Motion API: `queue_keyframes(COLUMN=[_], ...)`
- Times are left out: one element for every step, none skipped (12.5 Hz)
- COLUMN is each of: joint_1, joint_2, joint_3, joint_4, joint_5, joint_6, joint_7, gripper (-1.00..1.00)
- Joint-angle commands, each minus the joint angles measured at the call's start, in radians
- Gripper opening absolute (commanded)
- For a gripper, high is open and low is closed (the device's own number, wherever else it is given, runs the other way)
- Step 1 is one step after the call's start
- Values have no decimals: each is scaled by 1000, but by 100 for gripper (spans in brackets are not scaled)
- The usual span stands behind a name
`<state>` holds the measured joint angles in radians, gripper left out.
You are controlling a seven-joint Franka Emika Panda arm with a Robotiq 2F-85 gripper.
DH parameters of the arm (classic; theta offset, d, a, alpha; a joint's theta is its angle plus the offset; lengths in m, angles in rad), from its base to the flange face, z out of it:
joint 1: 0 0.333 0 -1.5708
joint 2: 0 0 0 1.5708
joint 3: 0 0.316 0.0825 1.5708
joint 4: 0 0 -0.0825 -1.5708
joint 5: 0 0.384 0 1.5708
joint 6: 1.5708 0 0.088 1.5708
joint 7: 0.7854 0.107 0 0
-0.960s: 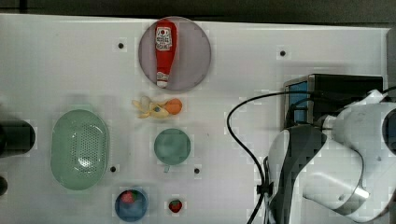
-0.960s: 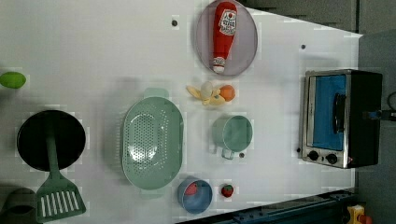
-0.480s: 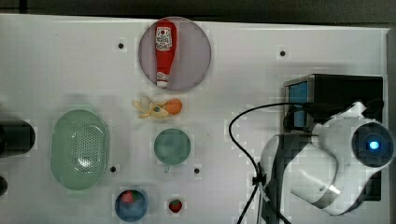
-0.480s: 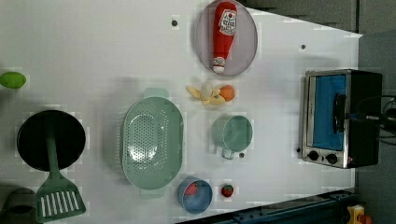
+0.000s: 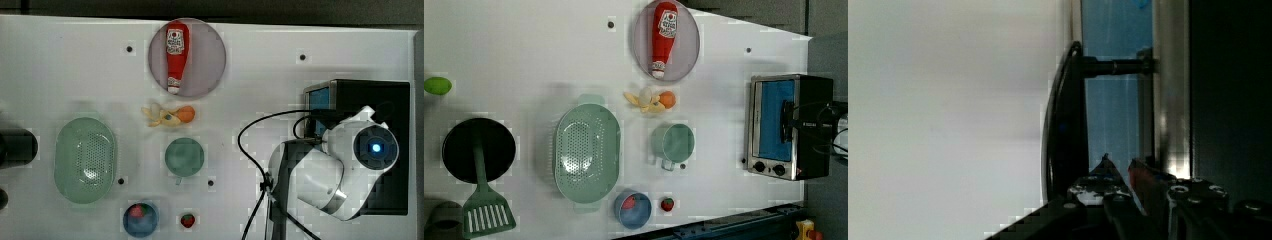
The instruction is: Flap open oven.
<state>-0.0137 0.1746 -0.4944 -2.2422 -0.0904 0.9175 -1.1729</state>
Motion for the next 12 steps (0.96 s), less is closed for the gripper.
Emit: queue_keyframes(joint_1=[41,54,67,80,94,108,124,141,159,180,202,227], joint_2=[14,21,31,43,59,76,93,111,128,147,167,185], joint_3=[29,38,48,61,74,87,99,109,121,130,139,147], joint_4=[-11,-14,-19,-21,-21,-21,-21,-21,-21,-21,-19,-16], joint_5=[-70,-118,-170,-227,-281,-335,-390,-440,-485,-524,-556,-588], joint_6=[6,5,6,4,3,1,-6,-18,-32,-56,-86,-121], joint_7=[38,101,174,252,325,394,458,526,596,667,753,836], gripper=[-65,-65,-65,-65,-65,-65,-65,-65,-65,-65,-65,-65])
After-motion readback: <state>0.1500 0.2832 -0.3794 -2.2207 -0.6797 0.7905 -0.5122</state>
